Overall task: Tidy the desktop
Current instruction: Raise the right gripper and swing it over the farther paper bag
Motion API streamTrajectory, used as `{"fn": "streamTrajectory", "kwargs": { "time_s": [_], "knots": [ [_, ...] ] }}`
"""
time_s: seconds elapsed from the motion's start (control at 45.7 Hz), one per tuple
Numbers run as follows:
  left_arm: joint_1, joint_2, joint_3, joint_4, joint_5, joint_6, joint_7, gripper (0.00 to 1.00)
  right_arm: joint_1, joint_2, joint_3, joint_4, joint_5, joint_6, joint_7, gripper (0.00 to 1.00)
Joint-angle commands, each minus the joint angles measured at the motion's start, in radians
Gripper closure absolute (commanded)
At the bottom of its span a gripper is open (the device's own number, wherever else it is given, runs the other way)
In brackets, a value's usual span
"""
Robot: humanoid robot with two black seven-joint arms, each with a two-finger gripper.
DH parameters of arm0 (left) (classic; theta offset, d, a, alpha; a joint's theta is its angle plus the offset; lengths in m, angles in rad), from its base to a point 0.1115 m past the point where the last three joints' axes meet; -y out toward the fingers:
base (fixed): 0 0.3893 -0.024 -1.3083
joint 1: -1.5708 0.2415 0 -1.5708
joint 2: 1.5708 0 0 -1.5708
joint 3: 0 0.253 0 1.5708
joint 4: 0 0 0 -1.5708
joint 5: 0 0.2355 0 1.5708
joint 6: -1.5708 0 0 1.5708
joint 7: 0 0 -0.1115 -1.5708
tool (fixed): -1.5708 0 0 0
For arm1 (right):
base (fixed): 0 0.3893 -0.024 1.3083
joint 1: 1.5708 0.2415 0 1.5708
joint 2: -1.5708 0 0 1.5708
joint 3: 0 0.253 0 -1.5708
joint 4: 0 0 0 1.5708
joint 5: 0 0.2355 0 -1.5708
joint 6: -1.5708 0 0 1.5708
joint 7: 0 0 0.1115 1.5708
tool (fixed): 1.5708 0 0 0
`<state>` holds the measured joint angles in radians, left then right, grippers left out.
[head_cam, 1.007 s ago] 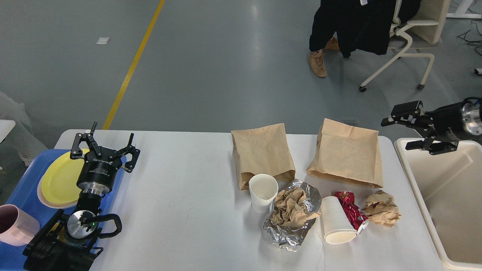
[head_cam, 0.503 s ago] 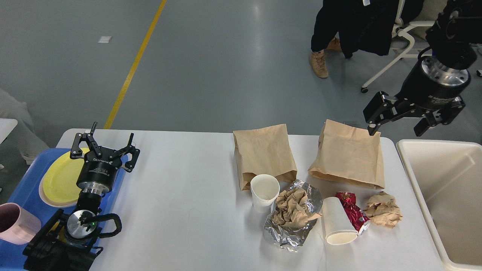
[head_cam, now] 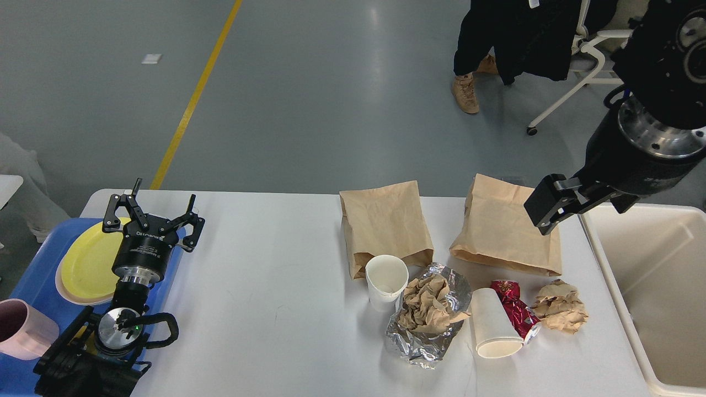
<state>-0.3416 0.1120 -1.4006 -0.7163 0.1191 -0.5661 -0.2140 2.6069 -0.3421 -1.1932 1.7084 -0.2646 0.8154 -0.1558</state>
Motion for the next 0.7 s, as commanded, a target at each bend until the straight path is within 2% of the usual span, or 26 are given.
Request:
{"fn": "streamTrajectory", "kwargs": {
  "time_s": [0.0,0.109,0.197,0.416,0.525,0.678],
  "knots": [
    [0.000,0.000,0.000,0.000,0.001,0.000,0.001,0.04,-0.015,-0.003,0.001,-0.010,-0.002,-0.004,0.001,0.00],
    [0.000,0.000,0.000,0.000,0.001,0.000,0.001,0.04,-0.025,-0.006,-0.009,-0.010,-0.005,-0.015,0.001,0.00],
    [0.000,0.000,0.000,0.000,0.001,0.000,0.001,0.04,-0.076,-0.005,-0.011,-0.012,-0.005,-0.062,-0.002,0.00],
    [0.000,0.000,0.000,0.000,0.001,0.000,0.001,0.04,-0.283,-0.002,0.014,-0.085,0.011,-0.338,-0.010,0.00],
    [0.000,0.000,0.000,0.000,0.001,0.000,0.001,0.04,-0.454,0.008,0.073,-0.263,0.011,-0.442,-0.010,0.00],
    [0.000,0.000,0.000,0.000,0.001,0.000,0.002,0.04,-0.743,0.072,0.178,-0.594,0.011,-0.456,-0.008,0.00]
  ]
}}
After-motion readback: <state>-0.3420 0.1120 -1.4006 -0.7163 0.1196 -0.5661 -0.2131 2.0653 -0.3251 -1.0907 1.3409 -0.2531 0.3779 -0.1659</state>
